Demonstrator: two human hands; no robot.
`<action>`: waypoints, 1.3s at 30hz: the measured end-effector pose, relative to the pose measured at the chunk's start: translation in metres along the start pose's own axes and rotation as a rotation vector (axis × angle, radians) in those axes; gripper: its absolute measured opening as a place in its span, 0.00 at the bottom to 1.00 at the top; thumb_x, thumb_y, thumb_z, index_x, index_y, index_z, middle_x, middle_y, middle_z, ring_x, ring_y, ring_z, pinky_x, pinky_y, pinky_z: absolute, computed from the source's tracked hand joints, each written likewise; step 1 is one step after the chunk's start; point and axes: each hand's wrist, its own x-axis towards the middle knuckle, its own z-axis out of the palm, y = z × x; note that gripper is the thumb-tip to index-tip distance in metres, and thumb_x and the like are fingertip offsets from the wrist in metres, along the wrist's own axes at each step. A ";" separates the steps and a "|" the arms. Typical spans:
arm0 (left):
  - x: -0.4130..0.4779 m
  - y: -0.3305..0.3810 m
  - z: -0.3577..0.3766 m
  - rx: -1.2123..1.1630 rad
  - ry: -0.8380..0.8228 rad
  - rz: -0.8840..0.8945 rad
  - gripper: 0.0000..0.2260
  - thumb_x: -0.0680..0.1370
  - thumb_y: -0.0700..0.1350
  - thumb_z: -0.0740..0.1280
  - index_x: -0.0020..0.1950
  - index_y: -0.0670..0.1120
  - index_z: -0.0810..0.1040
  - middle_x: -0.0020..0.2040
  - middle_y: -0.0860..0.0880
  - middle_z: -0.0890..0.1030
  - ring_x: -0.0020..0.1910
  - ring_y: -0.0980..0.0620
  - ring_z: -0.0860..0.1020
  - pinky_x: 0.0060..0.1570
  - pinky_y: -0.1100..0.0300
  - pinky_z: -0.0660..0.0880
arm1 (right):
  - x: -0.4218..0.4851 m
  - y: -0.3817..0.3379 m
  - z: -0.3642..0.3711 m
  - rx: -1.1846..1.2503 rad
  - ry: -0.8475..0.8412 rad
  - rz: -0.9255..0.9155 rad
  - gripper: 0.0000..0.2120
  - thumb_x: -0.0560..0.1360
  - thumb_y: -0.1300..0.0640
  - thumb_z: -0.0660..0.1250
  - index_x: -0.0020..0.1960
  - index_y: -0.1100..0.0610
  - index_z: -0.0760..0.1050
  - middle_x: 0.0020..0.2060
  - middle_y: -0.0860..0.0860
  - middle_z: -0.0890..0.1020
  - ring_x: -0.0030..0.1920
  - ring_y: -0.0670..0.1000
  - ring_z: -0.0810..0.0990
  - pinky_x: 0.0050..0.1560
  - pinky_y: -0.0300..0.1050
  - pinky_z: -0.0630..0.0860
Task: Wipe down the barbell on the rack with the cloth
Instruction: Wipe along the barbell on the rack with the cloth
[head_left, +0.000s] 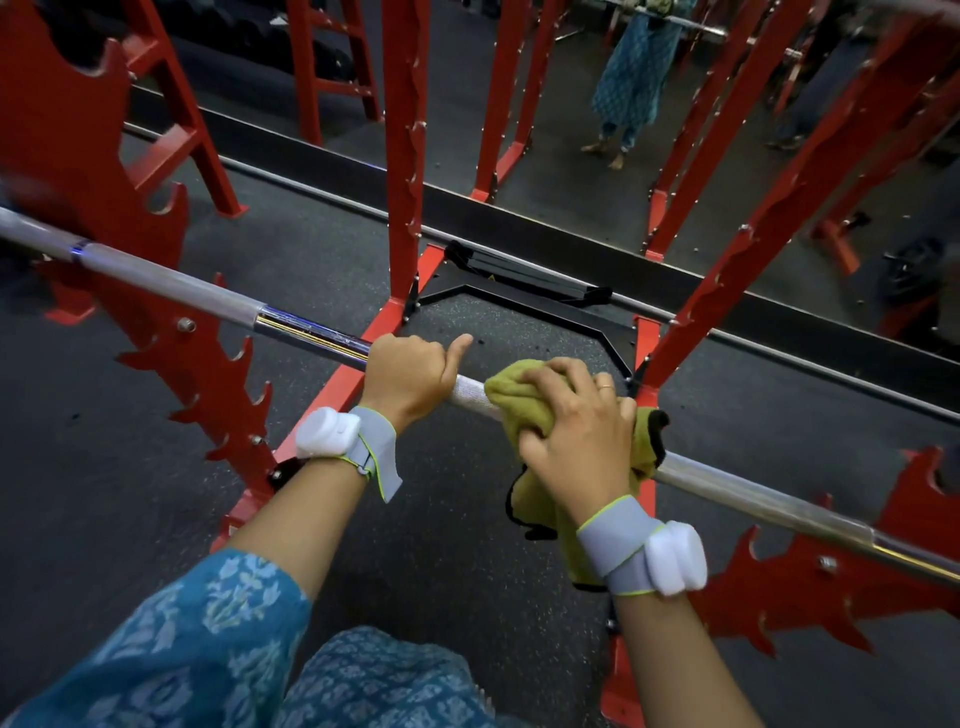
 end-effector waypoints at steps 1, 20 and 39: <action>-0.003 -0.001 0.006 -0.002 0.063 -0.002 0.31 0.80 0.52 0.52 0.20 0.41 0.73 0.20 0.43 0.74 0.19 0.44 0.73 0.28 0.60 0.65 | 0.003 -0.003 0.002 0.012 -0.002 0.015 0.17 0.59 0.50 0.64 0.48 0.49 0.79 0.47 0.48 0.79 0.42 0.59 0.76 0.39 0.47 0.60; -0.012 -0.001 0.019 -0.057 0.475 0.051 0.19 0.77 0.43 0.57 0.25 0.43 0.71 0.22 0.45 0.72 0.22 0.44 0.70 0.35 0.53 0.60 | 0.031 0.000 0.003 0.053 -0.207 0.168 0.26 0.65 0.45 0.56 0.62 0.46 0.74 0.57 0.48 0.77 0.56 0.59 0.73 0.52 0.51 0.65; -0.011 -0.003 0.023 -0.056 0.466 0.048 0.20 0.76 0.43 0.58 0.23 0.44 0.70 0.22 0.46 0.72 0.21 0.45 0.70 0.35 0.53 0.61 | 0.073 0.051 -0.006 0.216 -0.675 0.600 0.21 0.63 0.52 0.64 0.56 0.49 0.77 0.62 0.58 0.76 0.61 0.62 0.73 0.59 0.50 0.70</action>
